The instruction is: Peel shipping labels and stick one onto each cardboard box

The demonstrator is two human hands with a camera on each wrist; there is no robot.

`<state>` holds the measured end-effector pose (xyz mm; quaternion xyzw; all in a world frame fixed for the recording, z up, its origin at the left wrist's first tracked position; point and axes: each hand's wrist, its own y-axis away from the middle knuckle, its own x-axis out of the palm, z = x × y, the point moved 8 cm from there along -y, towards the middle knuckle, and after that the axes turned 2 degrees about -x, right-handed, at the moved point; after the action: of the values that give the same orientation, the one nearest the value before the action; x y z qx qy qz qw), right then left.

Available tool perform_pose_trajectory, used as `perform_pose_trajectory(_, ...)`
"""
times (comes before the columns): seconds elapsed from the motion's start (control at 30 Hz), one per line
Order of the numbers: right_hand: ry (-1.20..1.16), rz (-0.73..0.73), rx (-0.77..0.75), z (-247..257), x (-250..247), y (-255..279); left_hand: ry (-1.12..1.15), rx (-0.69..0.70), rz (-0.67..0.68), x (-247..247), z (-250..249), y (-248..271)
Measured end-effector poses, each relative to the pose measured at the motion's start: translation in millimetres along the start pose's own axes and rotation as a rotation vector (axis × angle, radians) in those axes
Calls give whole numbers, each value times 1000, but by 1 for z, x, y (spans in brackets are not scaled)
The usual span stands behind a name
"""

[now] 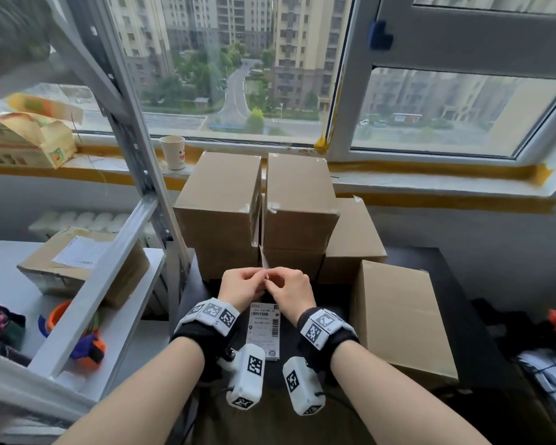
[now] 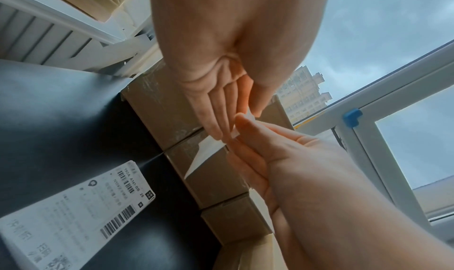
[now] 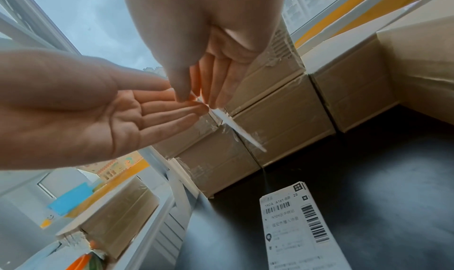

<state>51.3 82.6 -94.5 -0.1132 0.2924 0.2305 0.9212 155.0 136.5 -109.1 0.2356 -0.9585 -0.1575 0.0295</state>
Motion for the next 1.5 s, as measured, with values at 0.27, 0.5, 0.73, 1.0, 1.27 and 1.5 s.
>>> perform_pose_trajectory(0.27, -224, -11, 7, 0, 0, 3, 26, 40, -61, 0, -5, 2)
perform_pose_trajectory(0.5, -367, 59, 26, -7, 9, 10, -43, 68, -115, -5, -5, 5)
perform_pose_trajectory(0.73, -572, 4, 166, -22, 7, 17, -96, 67, -105, -1, 0, 9)
perform_pose_trajectory(1.0, -575, -32, 206, -32, -2, 19, -113, 57, -74, 8, -1, 14)
perform_pose_trajectory(1.27, -640, -7, 232, -38, 2, 20, -150, 69, -42, 4, 5, 12)
perform_pose_trajectory(1.5, -603, -61, 294, -51, -5, 15, -107, 22, -150, -21, 17, 1)
